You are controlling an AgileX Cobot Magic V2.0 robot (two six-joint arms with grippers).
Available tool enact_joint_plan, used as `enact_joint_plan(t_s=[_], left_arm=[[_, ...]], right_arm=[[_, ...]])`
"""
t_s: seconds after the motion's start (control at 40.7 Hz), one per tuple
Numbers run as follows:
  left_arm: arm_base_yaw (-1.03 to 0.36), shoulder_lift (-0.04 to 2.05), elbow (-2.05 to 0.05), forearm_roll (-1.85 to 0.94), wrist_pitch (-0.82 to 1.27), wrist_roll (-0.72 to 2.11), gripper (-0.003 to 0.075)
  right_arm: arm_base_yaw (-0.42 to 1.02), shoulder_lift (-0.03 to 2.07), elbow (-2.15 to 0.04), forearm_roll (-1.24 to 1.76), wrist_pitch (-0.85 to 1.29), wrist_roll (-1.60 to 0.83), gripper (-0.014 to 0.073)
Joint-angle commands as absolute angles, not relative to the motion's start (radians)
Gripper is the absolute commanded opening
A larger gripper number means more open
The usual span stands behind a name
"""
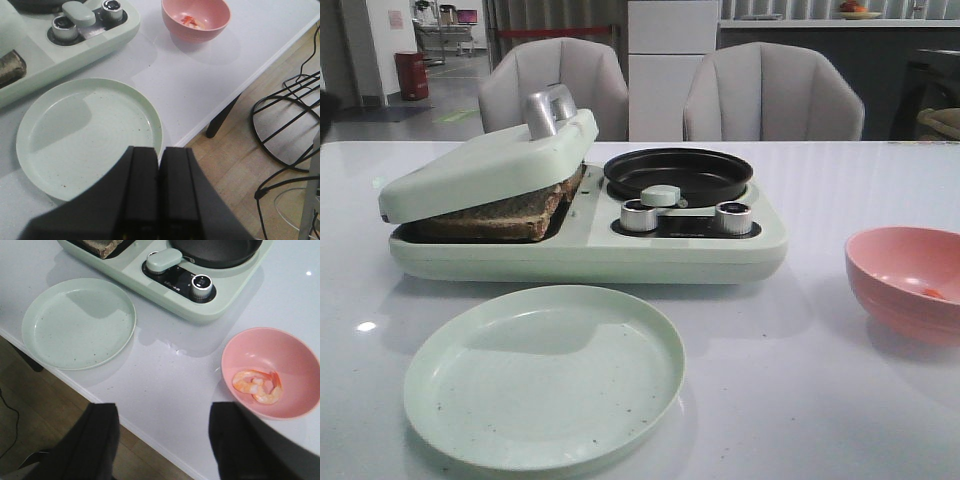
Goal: Make breakfast with bread and shrimp
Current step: 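Swing the sandwich maker lid down over the bread with the left gripper, then reach the right gripper to the pink bowl rim and grasp it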
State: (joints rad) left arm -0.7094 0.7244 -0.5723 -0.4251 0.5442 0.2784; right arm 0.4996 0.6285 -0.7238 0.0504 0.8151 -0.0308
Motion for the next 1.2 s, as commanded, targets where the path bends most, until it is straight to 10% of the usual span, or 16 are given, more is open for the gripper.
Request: enact_joint_plan(t_s=[0.0,0.614,1.18], left_arm=[[-0.716,0.650,-0.560,-0.443,0.474,0.281,0.0098],[-0.716,0.576,-0.539,-0.443,0.496,0.281,0.0098],[-0.716,0.576,-0.539,-0.443,0.496,0.281,0.0098]], right_arm=[[0.493,0.629,-0.751,0.044,0.743,-0.032,0.0494],[0.492,0.662,-0.753,0.070,0.721,-0.032,0.0494],[0.151,1.278,-1.025,0.051,0.815,-0.032,0.0494]])
